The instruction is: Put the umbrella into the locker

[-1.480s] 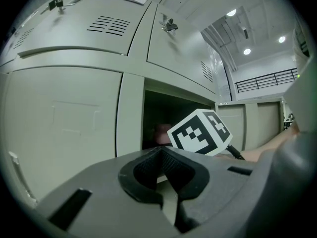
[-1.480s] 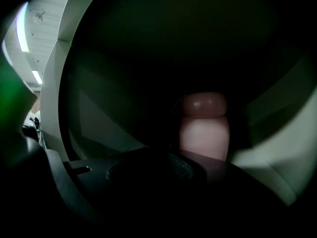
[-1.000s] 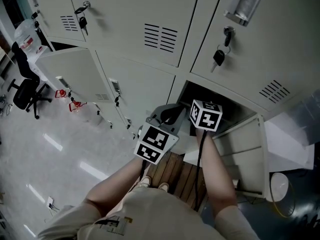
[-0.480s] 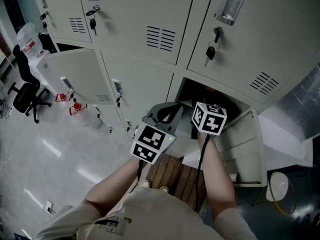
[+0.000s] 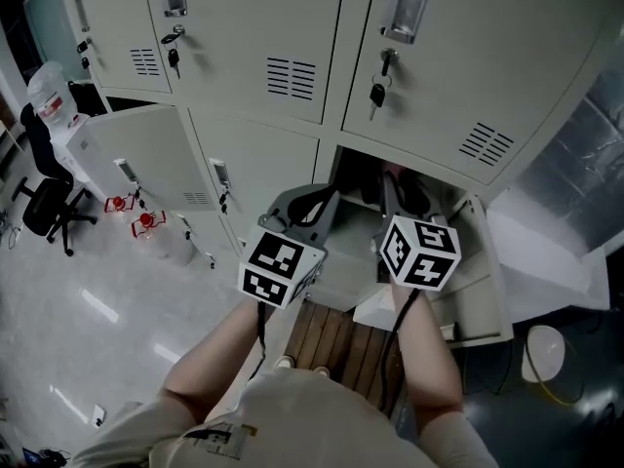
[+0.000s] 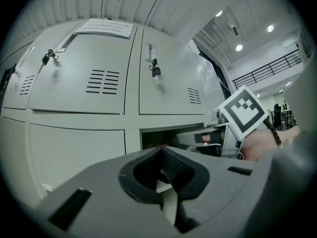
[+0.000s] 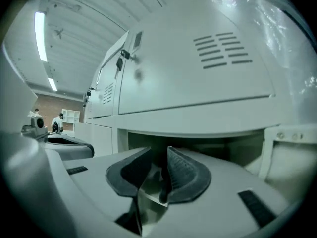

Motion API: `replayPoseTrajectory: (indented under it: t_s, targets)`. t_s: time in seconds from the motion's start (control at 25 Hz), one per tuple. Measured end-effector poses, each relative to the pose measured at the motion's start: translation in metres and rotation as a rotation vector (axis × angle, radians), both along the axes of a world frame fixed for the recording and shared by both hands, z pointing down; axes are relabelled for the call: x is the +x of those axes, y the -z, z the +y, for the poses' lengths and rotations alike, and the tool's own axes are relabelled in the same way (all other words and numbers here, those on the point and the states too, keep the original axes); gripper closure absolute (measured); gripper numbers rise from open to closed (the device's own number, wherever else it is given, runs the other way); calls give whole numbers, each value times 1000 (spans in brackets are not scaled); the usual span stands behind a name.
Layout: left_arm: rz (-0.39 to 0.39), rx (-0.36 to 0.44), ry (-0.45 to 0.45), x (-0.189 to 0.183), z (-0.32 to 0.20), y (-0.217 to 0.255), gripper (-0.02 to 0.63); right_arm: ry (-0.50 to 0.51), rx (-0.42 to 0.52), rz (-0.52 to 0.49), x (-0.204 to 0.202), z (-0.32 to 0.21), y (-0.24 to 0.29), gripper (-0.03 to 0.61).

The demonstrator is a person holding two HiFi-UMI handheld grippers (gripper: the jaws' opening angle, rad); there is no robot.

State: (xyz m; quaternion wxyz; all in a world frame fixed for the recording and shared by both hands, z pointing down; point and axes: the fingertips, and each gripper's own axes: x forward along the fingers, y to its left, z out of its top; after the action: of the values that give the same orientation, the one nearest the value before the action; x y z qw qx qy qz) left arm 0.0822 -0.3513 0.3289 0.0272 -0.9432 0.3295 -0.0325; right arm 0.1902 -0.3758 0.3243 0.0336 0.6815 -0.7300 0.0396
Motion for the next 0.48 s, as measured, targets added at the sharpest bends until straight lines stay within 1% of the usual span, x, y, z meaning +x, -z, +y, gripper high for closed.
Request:
replayPoseTrajectory:
  t_s: [0.12, 0.2, 0.32, 0.48]
  targets:
    - [4, 11, -9, -1, 5, 9, 606, 6, 59, 23, 0, 23, 23, 502]
    - [11, 18, -32, 1, 14, 20, 606, 16, 99, 23, 0, 38, 38, 515]
    - [12, 56, -70, 6, 30, 39, 606, 34, 153, 18, 1, 56, 58, 552]
    - [39, 113, -91, 8, 48, 64, 606, 51, 199, 24, 1, 79, 74, 563]
